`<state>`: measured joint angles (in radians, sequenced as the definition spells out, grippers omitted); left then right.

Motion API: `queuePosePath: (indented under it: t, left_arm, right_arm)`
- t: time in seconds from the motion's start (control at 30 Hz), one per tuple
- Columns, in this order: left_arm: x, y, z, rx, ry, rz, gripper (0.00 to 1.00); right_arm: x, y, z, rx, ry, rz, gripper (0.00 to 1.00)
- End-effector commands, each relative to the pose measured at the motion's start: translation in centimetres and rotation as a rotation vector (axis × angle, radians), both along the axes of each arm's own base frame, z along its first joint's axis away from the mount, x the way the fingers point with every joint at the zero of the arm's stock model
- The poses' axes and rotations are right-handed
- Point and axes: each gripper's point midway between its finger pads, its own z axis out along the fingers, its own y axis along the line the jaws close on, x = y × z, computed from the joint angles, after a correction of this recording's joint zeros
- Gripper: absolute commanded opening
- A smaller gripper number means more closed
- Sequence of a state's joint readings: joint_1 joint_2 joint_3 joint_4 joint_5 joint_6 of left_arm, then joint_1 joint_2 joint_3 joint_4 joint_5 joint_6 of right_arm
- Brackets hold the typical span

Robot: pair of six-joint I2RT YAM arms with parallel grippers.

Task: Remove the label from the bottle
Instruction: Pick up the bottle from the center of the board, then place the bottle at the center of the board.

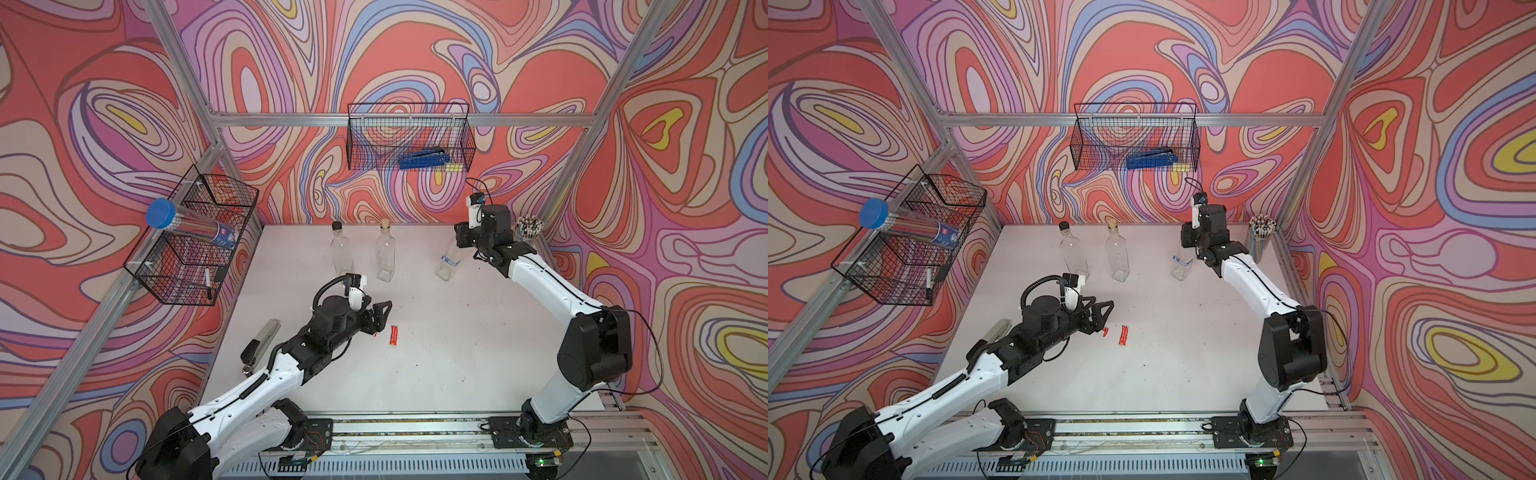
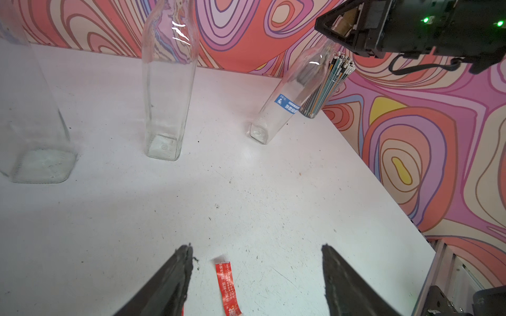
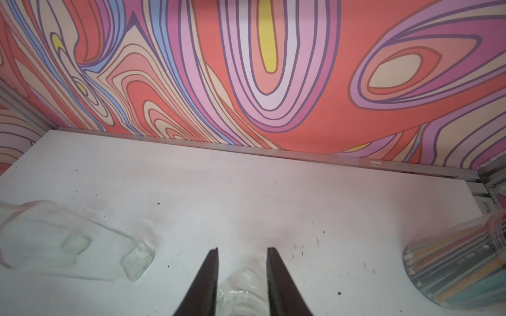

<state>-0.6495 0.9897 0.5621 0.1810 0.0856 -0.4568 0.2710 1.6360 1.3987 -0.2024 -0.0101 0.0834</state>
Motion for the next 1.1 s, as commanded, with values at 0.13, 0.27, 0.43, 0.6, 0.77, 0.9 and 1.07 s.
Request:
queuePosePath:
  t: [0.13, 0.27, 0.43, 0.6, 0.77, 0.9, 1.07]
  left_arm:
    - [0.0, -1.2, 3.8, -0.061, -0.085, -0.053, 0.76]
    - [-0.2, -1.9, 4.5, -0.085, -0.098, -0.088, 0.76]
    - [-0.9, -2.7, 5.2, -0.103, -0.125, -0.151, 0.76]
    - [-1.5, -3.6, 5.8, -0.116, -0.147, -0.211, 0.76]
    - [-1.7, -4.2, 5.9, -0.125, -0.151, -0.238, 0.77]
    - [-1.8, -4.6, 6.4, -0.129, -0.164, -0.253, 0.77]
    - [-1.8, -4.8, 6.8, -0.113, -0.182, -0.268, 0.77]
  right_arm:
    - [-5.4, 3.8, 5.4, 0.045, -0.092, 0.162, 0.00]
    - [-8.5, 6.9, 5.4, 0.041, -0.091, 0.295, 0.00]
    - [-11.9, 10.4, 4.3, 0.020, -0.085, 0.452, 0.00]
    - [-13.9, 12.6, 3.5, -0.015, -0.110, 0.563, 0.00]
    - [-14.9, 14.1, 2.8, -0.056, -0.131, 0.630, 0.00]
    - [-15.3, 14.6, 1.8, -0.067, -0.120, 0.648, 0.00]
    - [-15.8, 14.4, 0.1, -0.076, -0.094, 0.650, 0.00]
